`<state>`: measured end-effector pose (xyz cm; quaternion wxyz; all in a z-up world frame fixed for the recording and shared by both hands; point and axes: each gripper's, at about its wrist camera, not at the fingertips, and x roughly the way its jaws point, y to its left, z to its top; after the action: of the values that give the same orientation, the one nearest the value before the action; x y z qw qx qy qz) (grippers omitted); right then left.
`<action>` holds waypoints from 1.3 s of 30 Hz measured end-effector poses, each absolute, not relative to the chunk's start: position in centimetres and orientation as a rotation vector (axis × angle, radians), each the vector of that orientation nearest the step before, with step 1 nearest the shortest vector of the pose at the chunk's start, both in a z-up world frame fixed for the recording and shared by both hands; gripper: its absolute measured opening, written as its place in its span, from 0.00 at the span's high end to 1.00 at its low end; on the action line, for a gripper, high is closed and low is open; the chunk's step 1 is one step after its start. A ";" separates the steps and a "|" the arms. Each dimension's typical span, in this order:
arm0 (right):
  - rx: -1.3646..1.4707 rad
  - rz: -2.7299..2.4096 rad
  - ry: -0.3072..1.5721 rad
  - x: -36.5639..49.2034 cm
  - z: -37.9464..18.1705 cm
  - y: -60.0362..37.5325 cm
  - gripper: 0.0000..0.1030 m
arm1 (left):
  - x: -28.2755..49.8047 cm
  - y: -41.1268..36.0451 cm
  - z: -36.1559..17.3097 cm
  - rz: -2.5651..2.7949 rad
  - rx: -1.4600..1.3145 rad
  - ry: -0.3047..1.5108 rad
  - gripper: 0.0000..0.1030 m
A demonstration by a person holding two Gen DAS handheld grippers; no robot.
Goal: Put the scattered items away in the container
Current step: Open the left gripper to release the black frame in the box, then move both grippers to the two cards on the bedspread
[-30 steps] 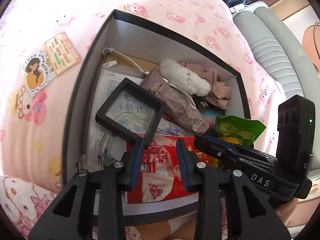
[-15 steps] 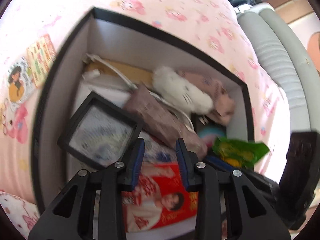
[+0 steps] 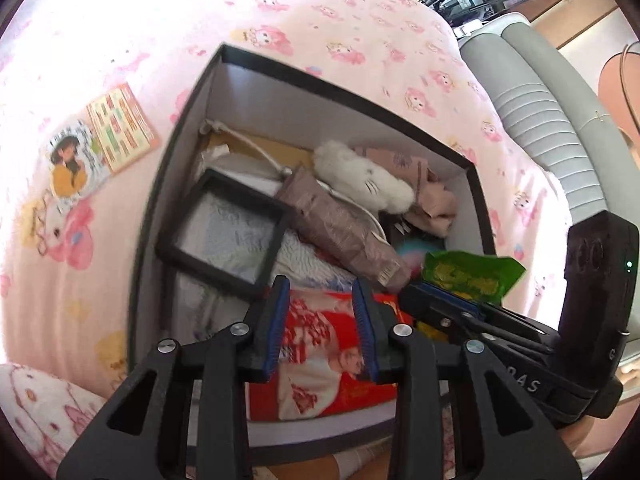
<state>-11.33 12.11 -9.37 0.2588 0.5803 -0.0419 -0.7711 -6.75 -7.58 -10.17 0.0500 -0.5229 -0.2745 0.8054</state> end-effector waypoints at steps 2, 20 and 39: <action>1.574 -2.064 -0.103 -10.8 -9.4 11.7 0.81 | -6.1 -7.3 -9.9 2.449 -1.559 -0.842 0.69; 1.357 -1.912 0.068 -8.0 -3.5 -0.4 0.80 | 0.2 -16.9 -5.7 2.656 -1.355 -1.102 0.60; 1.671 -1.815 0.151 -17.6 -11.5 -15.6 0.76 | -6.1 -30.6 -21.9 2.369 -1.652 -1.921 0.80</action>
<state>-17.60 -15.60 -11.49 0.3284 0.6386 0.0579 -0.6935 -6.11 -30.62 -21.88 -0.1627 -0.4699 -0.5464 0.6739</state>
